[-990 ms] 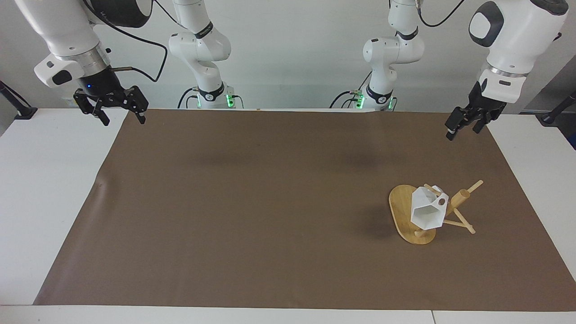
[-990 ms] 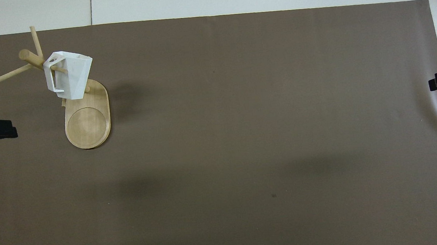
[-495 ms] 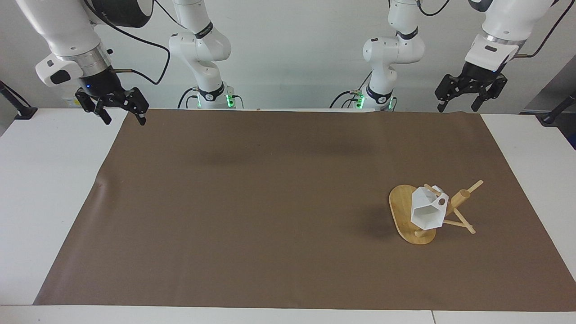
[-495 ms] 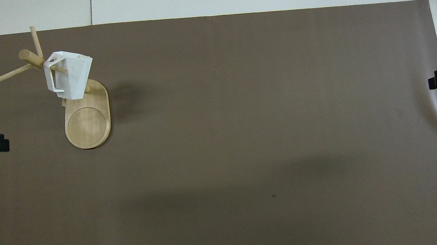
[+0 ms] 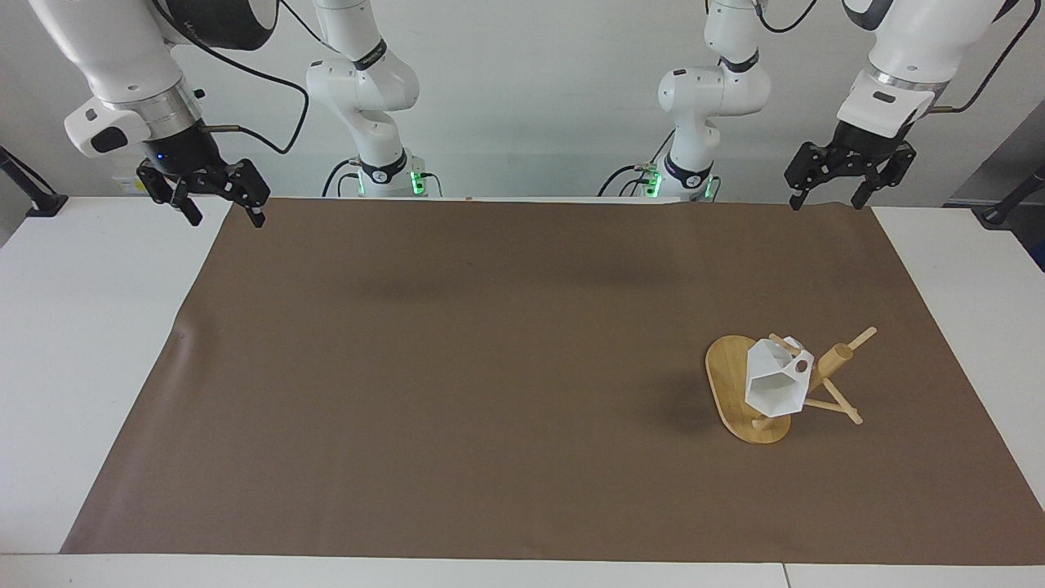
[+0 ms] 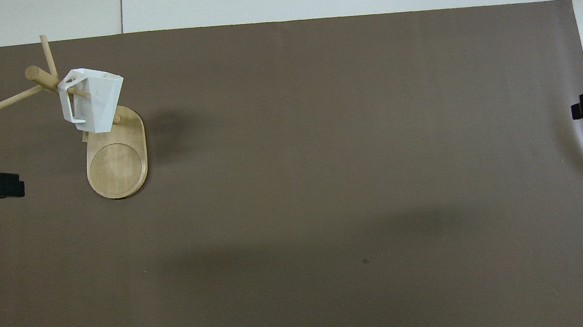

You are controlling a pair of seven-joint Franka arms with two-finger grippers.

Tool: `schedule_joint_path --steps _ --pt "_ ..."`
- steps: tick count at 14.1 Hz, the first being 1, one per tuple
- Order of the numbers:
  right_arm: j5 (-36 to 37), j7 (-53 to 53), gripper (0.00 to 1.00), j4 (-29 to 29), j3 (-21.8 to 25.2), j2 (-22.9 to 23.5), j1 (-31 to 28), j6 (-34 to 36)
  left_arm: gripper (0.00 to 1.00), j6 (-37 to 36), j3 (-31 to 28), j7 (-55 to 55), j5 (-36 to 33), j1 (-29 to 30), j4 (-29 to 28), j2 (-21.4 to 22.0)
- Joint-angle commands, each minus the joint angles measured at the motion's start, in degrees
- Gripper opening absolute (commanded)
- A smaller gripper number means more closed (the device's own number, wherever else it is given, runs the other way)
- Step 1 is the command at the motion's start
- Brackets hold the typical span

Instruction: Hang cup on rack

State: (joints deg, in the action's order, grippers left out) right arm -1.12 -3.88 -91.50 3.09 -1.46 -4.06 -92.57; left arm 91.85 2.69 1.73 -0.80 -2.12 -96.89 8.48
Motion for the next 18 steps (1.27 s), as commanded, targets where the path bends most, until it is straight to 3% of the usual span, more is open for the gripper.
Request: schedule_joint_path --steps 1,18 --pt "-0.2 1.1 1.00 -0.5 -0.1 -0.4 -0.1 -0.7 1.00 0.5 0.0 -0.5 -0.6 -0.1 -1.8 1.7" --pt "-0.1 0.6 1.00 -0.7 0.3 -0.7 -0.1 0.2 1.00 -0.4 -2.0 -0.2 -0.3 -2.3 -1.7 1.7"
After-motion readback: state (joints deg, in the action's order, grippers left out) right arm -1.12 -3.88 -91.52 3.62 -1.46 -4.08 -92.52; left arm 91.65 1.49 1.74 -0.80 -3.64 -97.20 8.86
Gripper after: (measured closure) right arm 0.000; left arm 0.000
